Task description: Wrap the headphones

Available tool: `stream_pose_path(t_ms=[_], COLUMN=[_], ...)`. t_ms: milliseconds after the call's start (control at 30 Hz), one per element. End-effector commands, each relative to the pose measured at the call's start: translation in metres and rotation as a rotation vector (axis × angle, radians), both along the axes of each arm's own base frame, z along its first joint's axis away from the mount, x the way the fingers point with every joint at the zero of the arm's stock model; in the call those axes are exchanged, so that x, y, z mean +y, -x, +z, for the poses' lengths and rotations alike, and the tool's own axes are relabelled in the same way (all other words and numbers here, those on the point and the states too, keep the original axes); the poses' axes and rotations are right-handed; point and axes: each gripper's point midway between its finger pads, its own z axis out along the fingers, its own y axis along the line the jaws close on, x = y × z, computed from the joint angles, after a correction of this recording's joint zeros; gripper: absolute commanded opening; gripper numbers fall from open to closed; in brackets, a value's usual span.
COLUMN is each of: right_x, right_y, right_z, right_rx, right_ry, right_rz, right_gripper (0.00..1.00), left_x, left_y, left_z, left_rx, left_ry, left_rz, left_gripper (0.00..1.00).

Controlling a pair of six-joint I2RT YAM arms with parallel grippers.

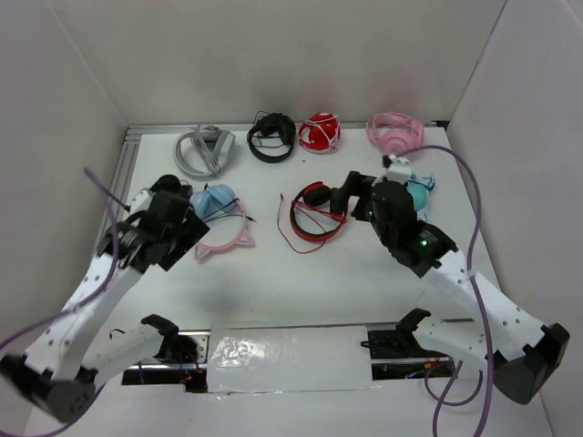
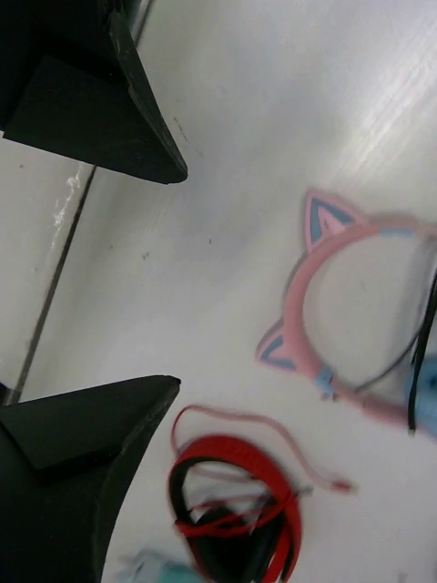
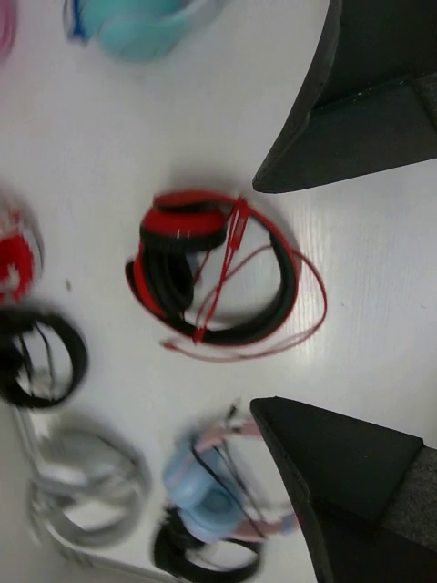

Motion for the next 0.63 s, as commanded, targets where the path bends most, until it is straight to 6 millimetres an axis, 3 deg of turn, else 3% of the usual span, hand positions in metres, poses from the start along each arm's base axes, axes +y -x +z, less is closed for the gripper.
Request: stream_pose_path(t_ms=[0, 33, 167, 233, 433, 600], right_x=[-0.079, -0.101, -0.131, -0.141, -0.156, -0.154], right_y=[0.013, 0.024, 0.042, 0.050, 0.066, 0.072], right_z=[0.005, 0.007, 0.017, 0.017, 0.017, 0.014], right_rx=[-0.017, -0.024, -0.058, -0.079, -0.114, -0.131], right_ry=[-0.070, -0.040, -0.067, -0.097, -0.138, -0.128], right_rz=[-0.438, -0.520, -0.642, -0.685, -0.712, -0.640], right_gripper=[1.00, 1.00, 1.00, 1.00, 1.00, 1.00], left_x=[-0.029, -0.032, -0.033, -0.028, -0.028, -0.026], left_y=[-0.001, 0.000, 0.009, 0.015, 0.020, 0.024], left_z=[0.025, 0.029, 0.047, 0.042, 0.024, 0.011], left_rx=[-0.251, -0.298, -0.424, -0.386, -0.255, -0.174], left_ry=[0.112, 0.108, 0.147, 0.150, 0.126, 0.109], left_rz=[-0.273, -0.328, -0.363, -0.324, -0.282, -0.240], left_gripper=[0.99, 0.99, 0.99, 0.99, 0.99, 0.99])
